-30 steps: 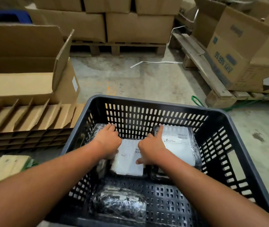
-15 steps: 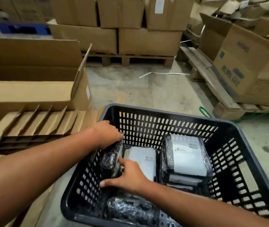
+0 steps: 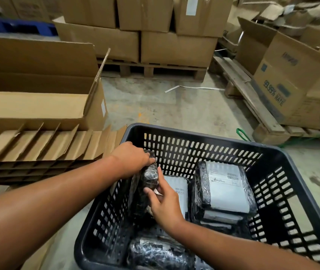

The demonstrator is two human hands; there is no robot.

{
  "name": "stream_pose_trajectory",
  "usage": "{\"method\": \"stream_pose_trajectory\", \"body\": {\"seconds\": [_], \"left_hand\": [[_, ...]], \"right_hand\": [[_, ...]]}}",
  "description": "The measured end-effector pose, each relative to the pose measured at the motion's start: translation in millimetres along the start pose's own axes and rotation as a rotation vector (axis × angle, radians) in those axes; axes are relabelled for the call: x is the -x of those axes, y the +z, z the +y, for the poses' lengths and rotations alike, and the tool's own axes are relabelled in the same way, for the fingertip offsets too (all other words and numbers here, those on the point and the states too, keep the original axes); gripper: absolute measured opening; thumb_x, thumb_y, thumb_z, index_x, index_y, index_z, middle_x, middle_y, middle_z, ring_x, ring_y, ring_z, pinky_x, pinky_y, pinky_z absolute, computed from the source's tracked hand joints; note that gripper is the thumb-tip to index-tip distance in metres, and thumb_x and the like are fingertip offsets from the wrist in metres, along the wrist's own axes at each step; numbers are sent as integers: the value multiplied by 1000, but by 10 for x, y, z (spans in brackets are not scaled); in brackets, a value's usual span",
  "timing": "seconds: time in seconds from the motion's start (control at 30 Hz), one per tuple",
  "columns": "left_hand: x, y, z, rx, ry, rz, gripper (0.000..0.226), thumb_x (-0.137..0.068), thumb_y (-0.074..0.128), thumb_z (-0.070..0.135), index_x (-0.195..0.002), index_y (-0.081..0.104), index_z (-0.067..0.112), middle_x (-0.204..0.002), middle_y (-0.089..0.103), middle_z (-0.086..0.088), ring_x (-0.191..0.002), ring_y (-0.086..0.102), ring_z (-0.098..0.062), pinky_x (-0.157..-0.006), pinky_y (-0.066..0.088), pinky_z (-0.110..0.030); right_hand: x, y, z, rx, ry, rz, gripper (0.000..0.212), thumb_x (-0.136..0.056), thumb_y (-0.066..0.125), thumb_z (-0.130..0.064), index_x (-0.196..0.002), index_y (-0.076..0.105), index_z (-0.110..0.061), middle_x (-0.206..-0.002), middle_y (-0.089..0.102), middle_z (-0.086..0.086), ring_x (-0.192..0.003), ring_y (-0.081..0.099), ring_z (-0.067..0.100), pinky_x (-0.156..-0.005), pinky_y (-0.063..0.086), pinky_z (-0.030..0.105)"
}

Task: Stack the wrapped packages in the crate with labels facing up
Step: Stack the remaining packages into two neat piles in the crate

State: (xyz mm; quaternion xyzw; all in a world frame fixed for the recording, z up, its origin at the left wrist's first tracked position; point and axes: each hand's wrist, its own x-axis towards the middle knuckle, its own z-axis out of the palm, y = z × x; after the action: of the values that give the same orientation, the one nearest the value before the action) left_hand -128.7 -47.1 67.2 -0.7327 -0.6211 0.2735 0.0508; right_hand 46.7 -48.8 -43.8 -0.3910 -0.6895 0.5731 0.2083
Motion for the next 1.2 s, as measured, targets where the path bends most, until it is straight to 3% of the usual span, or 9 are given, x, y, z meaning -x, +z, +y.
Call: {"method": "stream_pose_trajectory", "body": {"seconds": [0.17,0.33,0.47,0.57,0.67,0.8,0.93,1.1,1.2], "left_hand": [[34,-57,11,1,-32,9,35,-99,53,18,-133,55,24,-114,70,3,-92,67,-23,-82,52,-40],[43,-75,-17,108,-39,18,39,-98,55,25,-137,54,28,-120,70,5,-97,67,-22,-86,54,-41],[44,-30,-76,498,-91,108,55,-98,59,28,-149,42,38,-156,44,11,-134,50,-20,-104,47,-42],[117,-54,-158,908,-131,255,65,-92,70,28,-148,42,42,-167,18,5,-151,22,-23,-121,23,-50],[81,-217,-131,1132,-93,322,75,-89,74,33,-145,33,60,-169,1,0,-153,10,-21,-122,19,-46],[192,-166,-28,1425,-1,371,85,-91,73,31,-143,18,70,-166,11,17,-151,-2,-2,-121,26,-42],[142,-228,82,1594,-25,358,93,-90,74,21,-143,17,70,-149,44,26,-134,49,-6,-111,44,-37],[100,-109,219,1636,-186,264,93,-92,71,13,-151,13,56,-151,43,16,-131,52,-18,-91,52,-22],[12,-48,297,1589,-287,202,93,-93,69,7,-158,11,40,-155,19,26,-137,34,-7,-100,46,-26]], "right_hand": [[-4,75,-74,-36,42,55,118,-63,98,-49,-161,35,-28,-143,62,-13,-125,57,-7,-112,44,22],[-54,-11,-184,-111,39,112,62,-73,93,-24,-131,70,-26,-96,82,-8,-93,76,5,-92,62,36],[-46,-392,-284,-135,-4,39,37,-74,86,-20,-106,76,-36,-96,83,-6,-93,78,13,-79,66,52],[-91,-726,-441,-159,-54,-15,49,-76,85,-23,-120,69,-38,-103,83,0,-97,79,23,-72,67,48],[-132,-1228,-532,-253,-116,-28,63,-82,81,-17,-133,53,-40,-95,83,11,-79,80,22,-59,61,27],[-127,-1463,-604,-329,-129,-26,61,-79,80,-20,-128,57,-47,-87,81,12,-57,65,10,-49,48,21],[-159,-1633,-644,-360,-144,19,63,-79,82,-25,-136,57,-42,-102,81,10,-73,73,18,-58,56,31],[-196,-1530,-603,-58,-236,112,67,-95,76,-15,-149,49,-41,-151,54,-5,-111,74,11,-85,61,26],[-248,-1484,-536,329,-173,-68,119,-72,93,-44,-165,19,-30,-171,28,-3,-152,35,15,-122,35,42]]}}
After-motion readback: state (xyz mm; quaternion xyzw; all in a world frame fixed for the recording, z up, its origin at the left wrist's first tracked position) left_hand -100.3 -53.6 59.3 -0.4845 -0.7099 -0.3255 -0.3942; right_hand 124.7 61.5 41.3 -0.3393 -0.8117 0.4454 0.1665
